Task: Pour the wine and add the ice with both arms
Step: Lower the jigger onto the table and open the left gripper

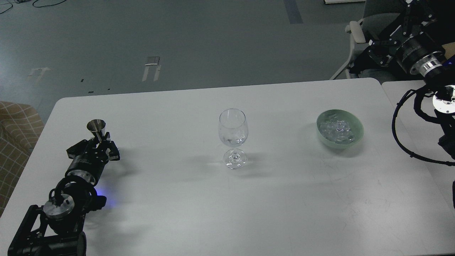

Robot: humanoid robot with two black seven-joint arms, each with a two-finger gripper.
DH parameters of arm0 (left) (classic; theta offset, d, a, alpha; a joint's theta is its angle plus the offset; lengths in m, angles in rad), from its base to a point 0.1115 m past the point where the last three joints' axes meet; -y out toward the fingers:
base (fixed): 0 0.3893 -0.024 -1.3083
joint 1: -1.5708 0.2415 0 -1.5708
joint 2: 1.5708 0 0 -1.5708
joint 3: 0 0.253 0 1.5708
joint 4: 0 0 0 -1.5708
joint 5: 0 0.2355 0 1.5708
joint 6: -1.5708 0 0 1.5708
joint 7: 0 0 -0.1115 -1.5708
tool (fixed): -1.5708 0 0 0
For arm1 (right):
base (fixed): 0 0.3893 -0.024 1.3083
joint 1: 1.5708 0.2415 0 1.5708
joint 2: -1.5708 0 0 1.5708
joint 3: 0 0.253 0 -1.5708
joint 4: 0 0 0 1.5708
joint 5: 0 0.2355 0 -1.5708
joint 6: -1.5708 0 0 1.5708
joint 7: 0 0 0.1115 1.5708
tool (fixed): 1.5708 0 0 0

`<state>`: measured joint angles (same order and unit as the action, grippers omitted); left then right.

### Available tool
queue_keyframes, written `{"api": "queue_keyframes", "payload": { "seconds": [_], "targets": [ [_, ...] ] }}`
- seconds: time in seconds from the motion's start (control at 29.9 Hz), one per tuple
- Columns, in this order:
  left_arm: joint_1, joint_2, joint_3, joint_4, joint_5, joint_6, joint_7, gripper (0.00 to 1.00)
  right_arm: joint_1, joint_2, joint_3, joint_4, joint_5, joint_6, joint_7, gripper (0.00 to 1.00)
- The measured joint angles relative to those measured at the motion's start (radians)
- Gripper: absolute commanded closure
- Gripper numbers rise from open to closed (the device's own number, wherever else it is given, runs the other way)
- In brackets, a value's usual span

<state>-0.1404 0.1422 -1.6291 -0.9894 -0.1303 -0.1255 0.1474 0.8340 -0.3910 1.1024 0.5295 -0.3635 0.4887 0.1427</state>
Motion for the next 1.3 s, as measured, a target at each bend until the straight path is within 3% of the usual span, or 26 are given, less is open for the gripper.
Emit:
{"api": "queue_keyframes", "payload": {
  "seconds": [0.17, 0.9, 1.24, 1.3],
  "targets": [
    [-0.006, 0.002, 0.001, 0.020, 0.000, 0.001, 0.001, 0.88, -0.001, 0.001, 0.000, 0.000, 0.000, 0.000, 0.000, 0.00],
    [-0.010, 0.011, 0.003, 0.021, 0.003, 0.004, 0.000, 0.68, -0.001, 0.002, 0.000, 0.001, 0.000, 0.000, 0.000, 0.00],
    [-0.010, 0.011, 0.004, 0.021, 0.005, 0.004, 0.000, 0.67, -0.001, 0.003, 0.000, 0.001, 0.000, 0.000, 0.000, 0.00],
    [-0.010, 0.011, 0.005, 0.021, 0.005, 0.004, 0.000, 0.63, -0.001, 0.002, 0.000, 0.001, 0.000, 0.000, 0.000, 0.00]
  ]
}}
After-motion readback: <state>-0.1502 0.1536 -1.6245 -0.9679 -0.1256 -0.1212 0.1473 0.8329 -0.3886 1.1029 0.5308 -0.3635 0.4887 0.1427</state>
